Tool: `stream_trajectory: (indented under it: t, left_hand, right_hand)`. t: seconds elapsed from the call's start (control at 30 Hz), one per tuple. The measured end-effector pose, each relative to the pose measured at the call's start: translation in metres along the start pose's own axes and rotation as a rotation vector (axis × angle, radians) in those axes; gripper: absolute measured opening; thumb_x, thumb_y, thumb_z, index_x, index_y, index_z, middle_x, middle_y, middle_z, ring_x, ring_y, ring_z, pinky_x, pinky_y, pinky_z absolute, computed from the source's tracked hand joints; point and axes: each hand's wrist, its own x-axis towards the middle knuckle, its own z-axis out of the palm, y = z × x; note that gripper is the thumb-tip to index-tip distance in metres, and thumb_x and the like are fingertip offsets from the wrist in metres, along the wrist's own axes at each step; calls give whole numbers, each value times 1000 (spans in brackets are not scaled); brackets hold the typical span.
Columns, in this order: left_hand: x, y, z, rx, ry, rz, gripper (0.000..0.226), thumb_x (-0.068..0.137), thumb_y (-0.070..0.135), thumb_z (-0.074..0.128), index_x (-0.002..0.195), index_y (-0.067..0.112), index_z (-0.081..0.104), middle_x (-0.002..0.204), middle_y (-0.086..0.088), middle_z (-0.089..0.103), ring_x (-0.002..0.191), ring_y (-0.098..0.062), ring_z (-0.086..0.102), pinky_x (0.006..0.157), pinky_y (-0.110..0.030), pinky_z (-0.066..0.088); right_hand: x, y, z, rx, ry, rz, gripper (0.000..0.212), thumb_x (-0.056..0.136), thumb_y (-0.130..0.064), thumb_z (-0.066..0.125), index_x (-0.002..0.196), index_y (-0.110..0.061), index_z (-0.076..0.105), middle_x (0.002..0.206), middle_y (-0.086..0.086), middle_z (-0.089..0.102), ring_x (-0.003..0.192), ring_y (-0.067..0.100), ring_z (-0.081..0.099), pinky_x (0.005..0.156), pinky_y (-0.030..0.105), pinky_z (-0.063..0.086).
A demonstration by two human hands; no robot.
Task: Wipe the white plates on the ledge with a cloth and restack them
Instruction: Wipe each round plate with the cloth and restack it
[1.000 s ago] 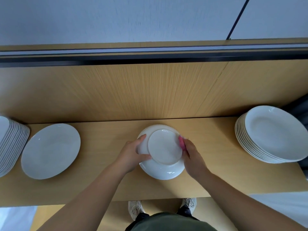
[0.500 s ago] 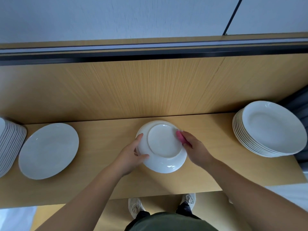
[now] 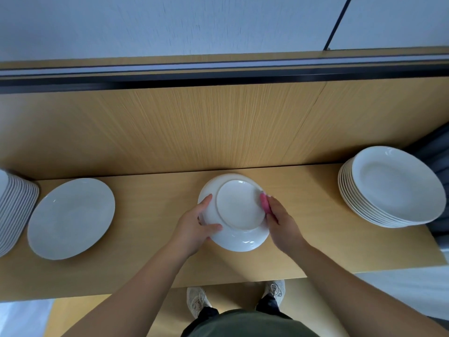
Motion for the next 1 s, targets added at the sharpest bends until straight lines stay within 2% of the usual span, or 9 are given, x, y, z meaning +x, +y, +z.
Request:
stream_trajectory:
  t: [0.13, 0.23, 0.37, 0.43, 0.6, 0.7, 0.83, 0.9, 1.0]
  left_hand:
    - [-3, 1, 3, 3, 32, -9, 84, 77, 5, 77, 144, 36, 37, 132, -3, 46, 107, -27, 55, 63, -24, 55]
    - [-7, 1, 7, -17, 30, -2, 86, 77, 2, 76, 145, 37, 36, 134, -2, 45, 96, -21, 56, 59, -21, 54]
    - [-13, -1, 12, 55, 41, 26, 89, 79, 8, 76, 147, 39, 29, 139, 9, 42, 113, -16, 53, 89, -28, 52]
    - [-13, 1, 14, 97, 30, 35, 87, 82, 11, 74, 150, 36, 24, 136, 11, 39, 116, -12, 47, 91, -24, 46]
    - [-11, 8, 13, 111, 44, 35, 84, 85, 9, 70, 151, 34, 23, 146, 3, 39, 126, -20, 47, 97, -27, 44]
    - [-12, 9, 16, 89, 72, 36, 86, 82, 6, 72, 149, 36, 27, 146, 5, 41, 125, -22, 49, 97, -27, 46]
    - [-13, 6, 19, 30, 84, 26, 88, 79, 5, 75, 147, 39, 31, 143, 7, 41, 124, -22, 49, 100, -40, 48]
    - [-14, 6, 21, 24, 94, 33, 88, 78, 5, 76, 147, 39, 32, 141, 5, 42, 123, -23, 49, 100, -42, 49]
    - [-14, 7, 22, 35, 104, 42, 88, 78, 6, 77, 146, 39, 34, 140, 5, 43, 123, -23, 50, 99, -40, 49]
  right_hand:
    - [-26, 0, 18, 18, 88, 15, 45, 104, -17, 38, 148, -28, 36, 152, -16, 31, 145, 10, 23, 118, 21, 15]
    - [-44, -4, 29, 66, 109, 30, 45, 105, -19, 37, 149, -27, 35, 154, -11, 30, 145, 10, 21, 118, 25, 18]
    - [-43, 3, 23, 80, 111, 30, 42, 103, -21, 42, 144, -29, 44, 144, -13, 41, 135, 16, 40, 113, 40, 36]
    - [-33, 7, 11, 42, 106, -21, 41, 102, -24, 44, 141, -36, 49, 138, -12, 50, 123, 20, 52, 103, 50, 45]
    - [-15, 4, 0, -10, 90, -96, 48, 102, -13, 43, 141, -40, 47, 139, -14, 51, 131, 11, 46, 109, 42, 42]
    - [-21, 2, 11, 91, 144, -15, 45, 102, -24, 44, 136, -54, 40, 141, -18, 50, 132, 14, 47, 105, 47, 45]
    - [-39, 4, 26, 154, 163, 61, 38, 101, -45, 41, 139, -47, 44, 137, -10, 55, 129, 25, 51, 103, 50, 46]
    - [-49, 0, 33, 113, 146, 37, 42, 102, -34, 43, 144, -39, 42, 148, -10, 46, 137, 22, 42, 111, 43, 39]
    - [-62, -6, 36, 22, 103, 2, 45, 103, -18, 45, 147, -29, 41, 154, -10, 35, 144, 10, 26, 112, 11, 20]
